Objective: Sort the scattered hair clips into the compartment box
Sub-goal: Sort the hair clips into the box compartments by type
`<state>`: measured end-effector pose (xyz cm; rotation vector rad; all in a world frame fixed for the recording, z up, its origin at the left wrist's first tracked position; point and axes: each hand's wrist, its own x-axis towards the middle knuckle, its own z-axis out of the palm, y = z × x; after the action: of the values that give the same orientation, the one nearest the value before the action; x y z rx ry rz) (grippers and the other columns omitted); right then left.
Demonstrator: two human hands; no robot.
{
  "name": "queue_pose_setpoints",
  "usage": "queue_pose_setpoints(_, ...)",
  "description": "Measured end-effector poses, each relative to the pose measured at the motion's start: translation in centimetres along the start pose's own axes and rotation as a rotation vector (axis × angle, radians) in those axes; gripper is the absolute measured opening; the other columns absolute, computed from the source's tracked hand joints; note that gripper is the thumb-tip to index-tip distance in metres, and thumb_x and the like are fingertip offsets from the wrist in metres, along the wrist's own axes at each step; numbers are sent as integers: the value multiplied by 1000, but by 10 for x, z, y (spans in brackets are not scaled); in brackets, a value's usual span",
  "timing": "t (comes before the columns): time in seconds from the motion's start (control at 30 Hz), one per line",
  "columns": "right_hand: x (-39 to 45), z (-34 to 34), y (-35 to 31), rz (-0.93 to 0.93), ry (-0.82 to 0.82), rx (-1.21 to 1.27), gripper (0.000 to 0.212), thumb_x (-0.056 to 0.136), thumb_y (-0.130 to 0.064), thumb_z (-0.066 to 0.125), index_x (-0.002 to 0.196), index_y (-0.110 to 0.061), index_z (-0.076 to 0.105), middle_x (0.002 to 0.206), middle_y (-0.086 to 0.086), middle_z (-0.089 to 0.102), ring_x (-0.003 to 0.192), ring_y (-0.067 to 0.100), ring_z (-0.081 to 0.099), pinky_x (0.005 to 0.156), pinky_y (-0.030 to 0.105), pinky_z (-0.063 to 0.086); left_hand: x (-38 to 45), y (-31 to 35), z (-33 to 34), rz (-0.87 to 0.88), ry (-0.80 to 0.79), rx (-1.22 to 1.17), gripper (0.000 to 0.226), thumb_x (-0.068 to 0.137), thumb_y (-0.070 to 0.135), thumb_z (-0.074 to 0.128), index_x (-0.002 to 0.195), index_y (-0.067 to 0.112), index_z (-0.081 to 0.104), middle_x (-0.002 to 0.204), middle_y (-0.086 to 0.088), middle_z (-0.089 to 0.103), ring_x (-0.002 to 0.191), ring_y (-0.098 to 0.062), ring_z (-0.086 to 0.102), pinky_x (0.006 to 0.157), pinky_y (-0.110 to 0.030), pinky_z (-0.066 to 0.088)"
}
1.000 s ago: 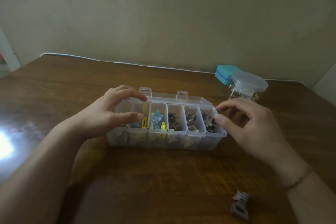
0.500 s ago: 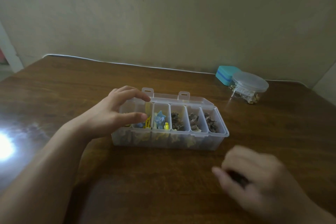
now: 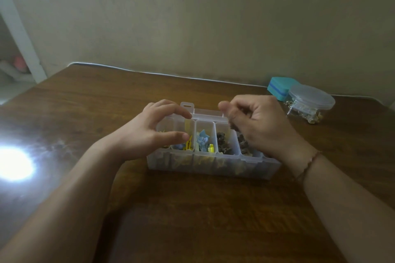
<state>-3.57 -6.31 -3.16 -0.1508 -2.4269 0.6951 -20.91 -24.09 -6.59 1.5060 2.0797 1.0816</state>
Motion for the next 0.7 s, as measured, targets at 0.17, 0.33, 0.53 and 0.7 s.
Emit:
queue_pose_setpoints(0.17, -8, -29, 3, 108, 171, 337, 45, 95, -50, 44, 63, -22, 60, 67, 23, 59, 62, 38, 54, 60, 42, 46, 1, -2, 0, 7, 11, 6, 57, 63, 71, 60, 115, 50, 61, 122, 39, 46, 128, 7, 35, 103, -38, 36)
queue_pose_setpoints(0.33, -52, -58, 42, 321, 202, 134, 47, 91, -51, 41, 61, -16, 54, 57, 7, 55, 49, 11, 50, 52, 26, 42, 1, -3, 0, 2, 8, 7, 57, 63, 72, 60, 116, 51, 60, 125, 36, 47, 128, 4, 36, 103, -39, 36)
queue_pose_setpoints(0.53, -53, -41, 43, 244, 206, -94, 38, 90, -49, 45, 66, -22, 57, 55, 0, 55, 55, 12, 55, 49, 28, 42, 1, -2, 2, 0, 17, -7, 56, 61, 71, 61, 114, 53, 61, 124, 35, 49, 125, 7, 38, 103, -41, 38)
queue_pose_setpoints(0.7, -28, -28, 49, 173, 203, -232, 36, 93, -53, 47, 75, -25, 59, 58, -5, 59, 53, 7, 57, 51, 38, 51, 1, -2, 2, 17, 28, -10, 55, 61, 71, 61, 114, 54, 61, 125, 34, 50, 126, 5, 39, 104, -40, 37)
